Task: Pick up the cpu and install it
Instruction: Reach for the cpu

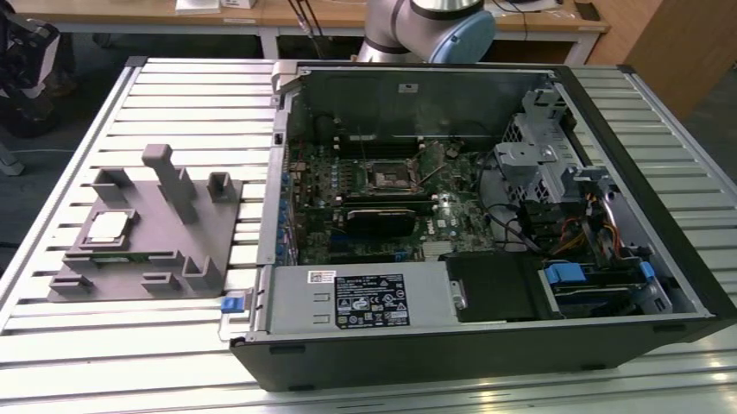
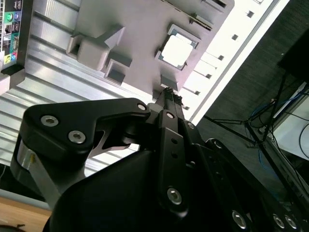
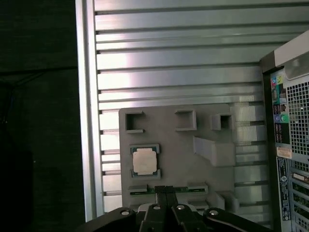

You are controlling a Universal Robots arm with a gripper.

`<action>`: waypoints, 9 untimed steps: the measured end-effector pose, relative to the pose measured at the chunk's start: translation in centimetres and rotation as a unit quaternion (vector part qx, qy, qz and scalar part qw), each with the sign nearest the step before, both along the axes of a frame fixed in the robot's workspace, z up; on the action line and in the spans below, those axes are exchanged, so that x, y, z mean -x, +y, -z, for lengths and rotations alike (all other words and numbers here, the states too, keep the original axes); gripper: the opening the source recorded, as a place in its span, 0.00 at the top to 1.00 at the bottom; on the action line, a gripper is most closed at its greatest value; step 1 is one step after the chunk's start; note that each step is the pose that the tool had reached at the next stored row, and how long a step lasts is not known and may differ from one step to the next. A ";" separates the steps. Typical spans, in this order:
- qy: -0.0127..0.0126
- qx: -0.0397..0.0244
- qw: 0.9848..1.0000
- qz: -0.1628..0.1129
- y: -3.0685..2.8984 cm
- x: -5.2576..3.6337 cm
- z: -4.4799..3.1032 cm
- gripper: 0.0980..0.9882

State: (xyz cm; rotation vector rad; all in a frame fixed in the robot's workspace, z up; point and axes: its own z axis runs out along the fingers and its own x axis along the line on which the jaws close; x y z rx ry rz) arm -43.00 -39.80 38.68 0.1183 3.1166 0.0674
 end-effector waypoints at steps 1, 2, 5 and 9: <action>0.000 0.000 1.000 0.000 0.00 0.16 0.01 0.99; 0.000 0.000 1.000 0.000 0.02 0.30 0.02 0.99; 0.000 0.000 1.000 0.000 0.09 0.71 0.05 0.99; 0.002 0.000 1.000 0.000 0.10 1.02 0.12 0.99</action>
